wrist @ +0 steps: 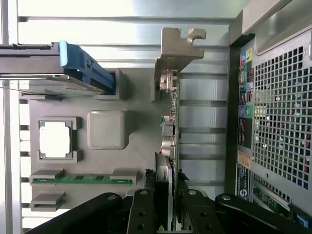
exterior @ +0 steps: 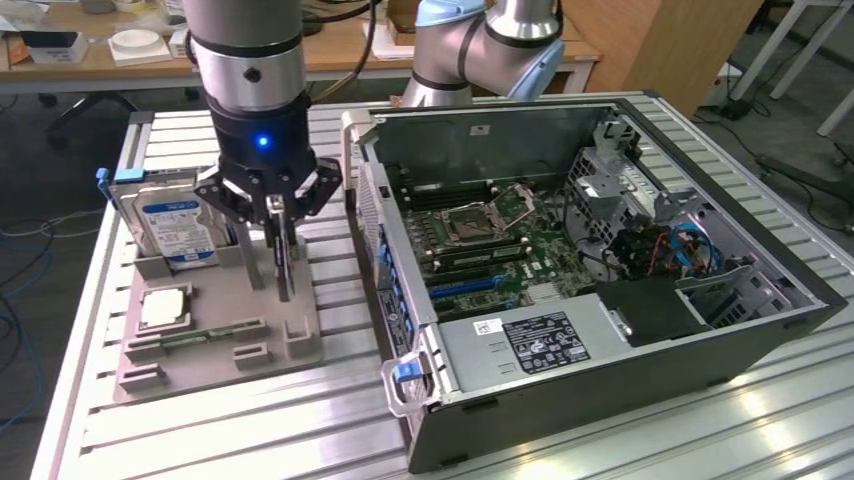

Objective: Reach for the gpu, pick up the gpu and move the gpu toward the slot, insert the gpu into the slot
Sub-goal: 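Pick up the gpu and move the gpu toward the slot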

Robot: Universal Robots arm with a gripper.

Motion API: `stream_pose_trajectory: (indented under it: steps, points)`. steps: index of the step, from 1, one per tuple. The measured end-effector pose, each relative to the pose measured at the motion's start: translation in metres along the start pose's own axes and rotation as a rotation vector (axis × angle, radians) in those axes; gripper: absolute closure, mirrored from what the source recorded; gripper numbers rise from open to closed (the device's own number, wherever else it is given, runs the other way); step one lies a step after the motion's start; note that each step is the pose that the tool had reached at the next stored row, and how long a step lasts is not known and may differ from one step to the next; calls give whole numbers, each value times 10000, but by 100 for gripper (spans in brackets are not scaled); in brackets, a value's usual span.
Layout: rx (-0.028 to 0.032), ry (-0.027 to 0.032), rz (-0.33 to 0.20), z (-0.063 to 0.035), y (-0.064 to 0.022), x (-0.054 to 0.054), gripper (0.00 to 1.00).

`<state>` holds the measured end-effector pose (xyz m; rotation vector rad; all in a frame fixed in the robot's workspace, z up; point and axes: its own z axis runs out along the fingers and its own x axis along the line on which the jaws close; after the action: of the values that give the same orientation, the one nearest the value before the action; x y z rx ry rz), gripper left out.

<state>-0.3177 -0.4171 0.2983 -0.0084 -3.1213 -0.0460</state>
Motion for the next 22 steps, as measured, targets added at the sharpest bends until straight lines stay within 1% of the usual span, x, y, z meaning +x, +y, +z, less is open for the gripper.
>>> stream_pose_trajectory:
  steps: [8, 16, 22]
  points:
    - [0, 0, 0, -155, 5, 3, 74]
    - [-1, -14, -2, -259, 8, 4, 74]
    - [0, -14, 0, -380, 12, 7, 74]
